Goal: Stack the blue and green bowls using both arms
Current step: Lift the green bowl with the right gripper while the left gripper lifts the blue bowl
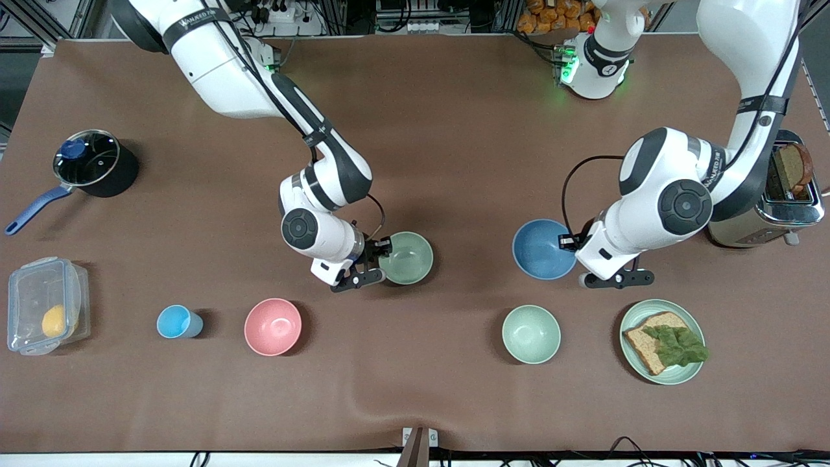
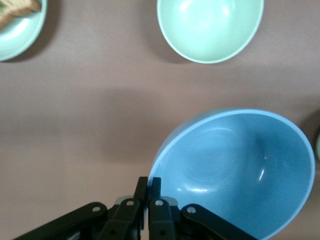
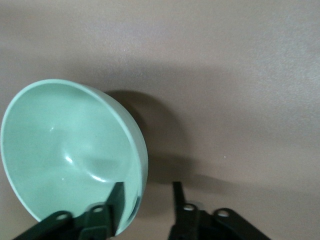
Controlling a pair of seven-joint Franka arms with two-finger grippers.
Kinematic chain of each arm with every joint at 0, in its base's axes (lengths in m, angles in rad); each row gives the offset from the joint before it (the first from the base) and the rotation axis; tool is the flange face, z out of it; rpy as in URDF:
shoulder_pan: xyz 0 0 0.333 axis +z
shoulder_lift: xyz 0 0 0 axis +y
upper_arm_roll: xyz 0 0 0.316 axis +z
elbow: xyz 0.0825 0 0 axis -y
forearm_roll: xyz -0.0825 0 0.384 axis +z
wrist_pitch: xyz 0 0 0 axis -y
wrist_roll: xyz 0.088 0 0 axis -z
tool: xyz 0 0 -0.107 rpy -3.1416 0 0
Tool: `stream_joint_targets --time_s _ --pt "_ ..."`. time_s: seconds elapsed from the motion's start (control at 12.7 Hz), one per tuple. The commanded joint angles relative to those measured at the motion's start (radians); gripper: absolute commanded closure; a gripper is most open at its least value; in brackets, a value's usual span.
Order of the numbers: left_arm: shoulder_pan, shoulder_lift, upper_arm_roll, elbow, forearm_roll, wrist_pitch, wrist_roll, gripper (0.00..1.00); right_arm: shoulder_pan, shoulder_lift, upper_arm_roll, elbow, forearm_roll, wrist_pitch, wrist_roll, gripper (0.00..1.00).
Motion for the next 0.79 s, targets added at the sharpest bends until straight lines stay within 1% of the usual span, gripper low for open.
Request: stream_joint_targets --time_s 0.0,0.08,0.24,0.32,0.47,0.63,0.71 --pt "0.006 0.000 -0.005 0.015 -0.059 -0.012 -0.026 1.00 -0.026 -0.019 0.010 0.024 0.022 -0.017 0.004 0.00" --pt "0.005 -0.001 -0.006 0.023 -0.073 -0.012 -0.034 1.00 -0.052 -0.017 0.013 0.021 0.025 -0.017 0.038 0.00" --pt "-0.041 0.015 -0.008 0.038 -0.125 -0.003 -0.074 1.00 -0.060 -0.014 0.018 0.027 0.109 -0.031 0.232 0.00" --pt "-0.061 0.036 -0.006 0.056 -0.128 0.017 -0.106 1.00 -0.055 -0.014 0.018 0.032 0.135 -0.031 0.309 0.00" --pt "-0.121 0.082 -0.005 0.082 -0.125 0.083 -0.207 1.00 -0.052 0.006 0.015 0.049 0.136 -0.025 0.462 0.00" --pt "-0.150 0.128 -0.002 0.110 -0.122 0.120 -0.255 1.00 -0.052 0.029 0.015 0.049 0.148 -0.020 0.492 0.00" --pt "-0.164 0.140 -0.002 0.112 -0.122 0.138 -0.258 1.00 -0.067 0.035 0.015 0.050 0.188 -0.022 0.492 0.00"
